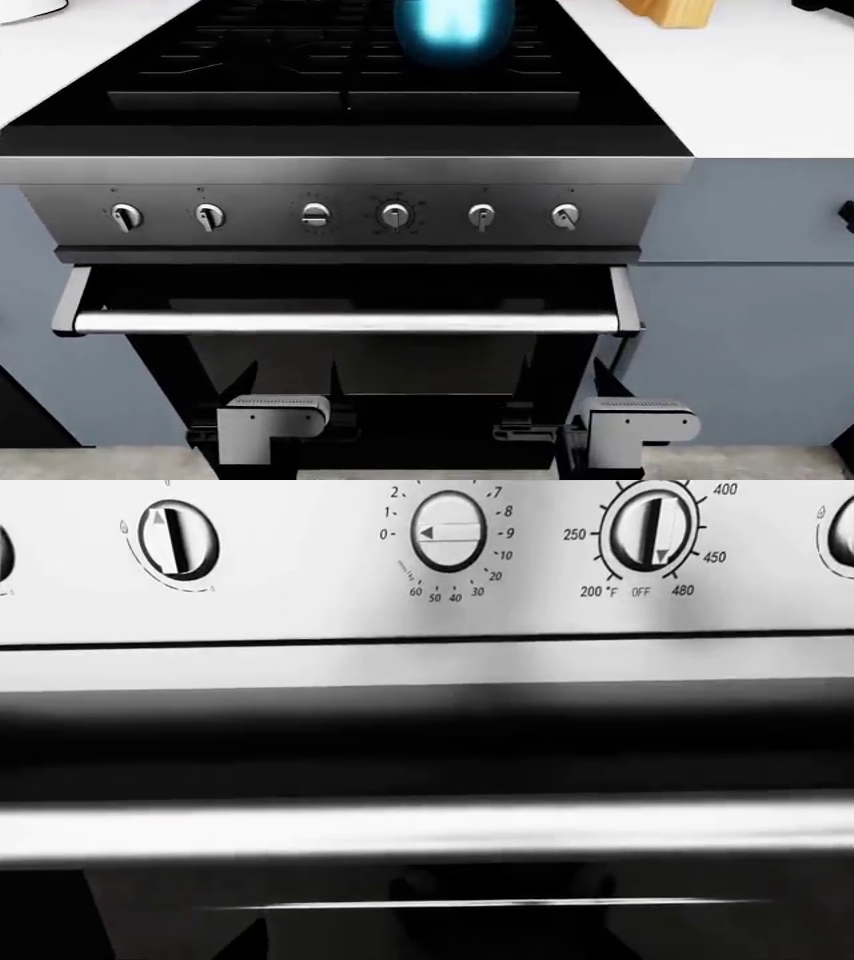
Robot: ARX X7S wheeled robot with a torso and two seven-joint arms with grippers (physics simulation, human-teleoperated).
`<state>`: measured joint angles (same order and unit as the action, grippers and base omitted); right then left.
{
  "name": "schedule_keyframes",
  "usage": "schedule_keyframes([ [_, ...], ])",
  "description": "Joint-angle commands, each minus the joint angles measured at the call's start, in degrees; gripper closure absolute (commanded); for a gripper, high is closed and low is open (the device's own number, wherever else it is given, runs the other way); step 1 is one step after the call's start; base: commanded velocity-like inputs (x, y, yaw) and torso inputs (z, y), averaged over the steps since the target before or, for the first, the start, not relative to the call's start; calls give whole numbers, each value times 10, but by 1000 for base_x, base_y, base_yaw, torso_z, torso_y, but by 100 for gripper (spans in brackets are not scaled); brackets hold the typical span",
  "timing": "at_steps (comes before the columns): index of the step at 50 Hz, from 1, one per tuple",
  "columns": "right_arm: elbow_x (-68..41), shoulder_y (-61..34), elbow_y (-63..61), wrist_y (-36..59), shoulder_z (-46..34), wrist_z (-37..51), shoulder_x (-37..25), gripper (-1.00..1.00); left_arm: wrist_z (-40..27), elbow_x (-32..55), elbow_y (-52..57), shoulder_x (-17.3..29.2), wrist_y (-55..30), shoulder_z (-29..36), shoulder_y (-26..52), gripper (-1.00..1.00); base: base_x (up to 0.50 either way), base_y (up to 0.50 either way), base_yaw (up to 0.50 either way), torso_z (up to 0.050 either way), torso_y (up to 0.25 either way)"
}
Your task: Turn off the front right burner of the stove.
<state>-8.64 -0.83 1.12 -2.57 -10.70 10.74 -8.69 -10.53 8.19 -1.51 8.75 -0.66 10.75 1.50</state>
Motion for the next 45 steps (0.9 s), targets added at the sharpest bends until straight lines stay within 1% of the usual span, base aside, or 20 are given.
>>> schedule_keyframes([
  [1,1,-1,0,-1,-5,8,-4,-100,-5,3,-1,3,-1,4,1,-100,0,0,0,0,0],
  [5,19,-2,-2,-10,-9,19,-6,-100,-8,4,1,4,-3,6,-1,-100,0,0,0,0,0],
  [10,35,8,-53,11,-26,20,-15,-100,-11,5,7,5,-6,8,-3,-100,0,0,0,0,0],
  [17,24,16,-162,91,-22,27,-34,-100,-15,7,4,7,-11,10,1,-100,0,0,0,0,0],
  [28,-10,6,-273,184,0,44,-46,-100,-17,10,-3,9,-8,13,5,-100,0,0,0,0,0],
  [37,-16,-45,-334,278,12,58,-66,-100,-20,12,-4,12,-7,16,5,-100,0,0,0,0,0],
  [45,-23,-102,-343,364,12,60,-79,-100,-24,15,4,14,-10,18,1,-100,0,0,0,0,0],
])
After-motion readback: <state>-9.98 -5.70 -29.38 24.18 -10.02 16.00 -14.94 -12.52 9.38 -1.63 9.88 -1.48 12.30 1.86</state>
